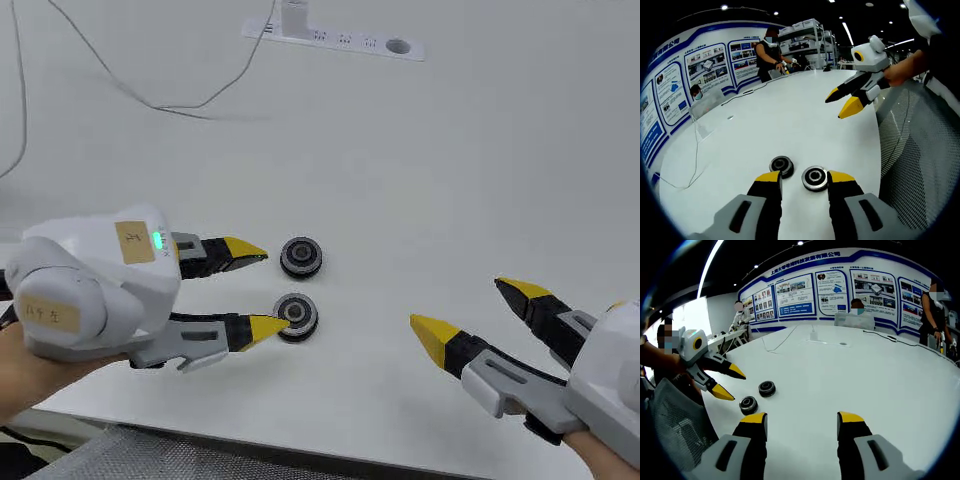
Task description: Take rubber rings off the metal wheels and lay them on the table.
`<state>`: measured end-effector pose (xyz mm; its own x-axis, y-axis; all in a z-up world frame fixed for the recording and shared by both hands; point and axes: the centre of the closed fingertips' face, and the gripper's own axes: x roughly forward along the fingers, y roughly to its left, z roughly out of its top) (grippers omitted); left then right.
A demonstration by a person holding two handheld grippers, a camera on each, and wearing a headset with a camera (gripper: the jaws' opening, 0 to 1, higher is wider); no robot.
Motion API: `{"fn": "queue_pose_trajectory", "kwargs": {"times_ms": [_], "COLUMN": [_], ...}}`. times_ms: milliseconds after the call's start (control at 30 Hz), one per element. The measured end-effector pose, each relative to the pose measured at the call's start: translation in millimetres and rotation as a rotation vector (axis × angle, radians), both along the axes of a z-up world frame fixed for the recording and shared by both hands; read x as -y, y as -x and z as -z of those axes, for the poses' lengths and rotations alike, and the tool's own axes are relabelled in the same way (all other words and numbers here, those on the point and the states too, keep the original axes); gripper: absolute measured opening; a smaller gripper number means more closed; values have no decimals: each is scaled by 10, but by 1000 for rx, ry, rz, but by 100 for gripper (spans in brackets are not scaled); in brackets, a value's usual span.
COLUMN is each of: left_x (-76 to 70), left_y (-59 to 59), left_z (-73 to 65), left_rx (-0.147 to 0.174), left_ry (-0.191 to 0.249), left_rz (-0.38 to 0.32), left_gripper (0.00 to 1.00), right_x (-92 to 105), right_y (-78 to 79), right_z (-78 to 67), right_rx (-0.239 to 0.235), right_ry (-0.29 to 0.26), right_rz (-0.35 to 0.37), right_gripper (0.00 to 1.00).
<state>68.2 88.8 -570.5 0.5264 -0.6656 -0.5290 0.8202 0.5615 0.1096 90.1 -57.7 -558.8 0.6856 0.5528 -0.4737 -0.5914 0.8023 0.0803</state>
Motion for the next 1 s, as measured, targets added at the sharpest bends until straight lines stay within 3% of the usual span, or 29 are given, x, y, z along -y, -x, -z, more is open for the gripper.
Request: {"fn": "queue_pose_trajectory", "kwargs": {"times_ms": [100,367,600,1000], "left_x": [35,68,113,154], "left_y": [-17,28,16,21], "left_z": [39,237,244,267], "left_rx": [-8,-48,-68,-87], "left_ry": [10,-23,-5,-2], "left_rz": [9,63,76,100], "left_gripper": [33,25,14,14], "right_x": [-18,-38,-46,-51], "right_y": [14,20,36,39], "right_z": [34,76,94,99], "right_rx": [-18,-38,-47,-52], "right_ry": [-7,-21,-21,-24], "right_rz": [-1,-3,-6,-5], "right_gripper": [56,55,54,54]}}
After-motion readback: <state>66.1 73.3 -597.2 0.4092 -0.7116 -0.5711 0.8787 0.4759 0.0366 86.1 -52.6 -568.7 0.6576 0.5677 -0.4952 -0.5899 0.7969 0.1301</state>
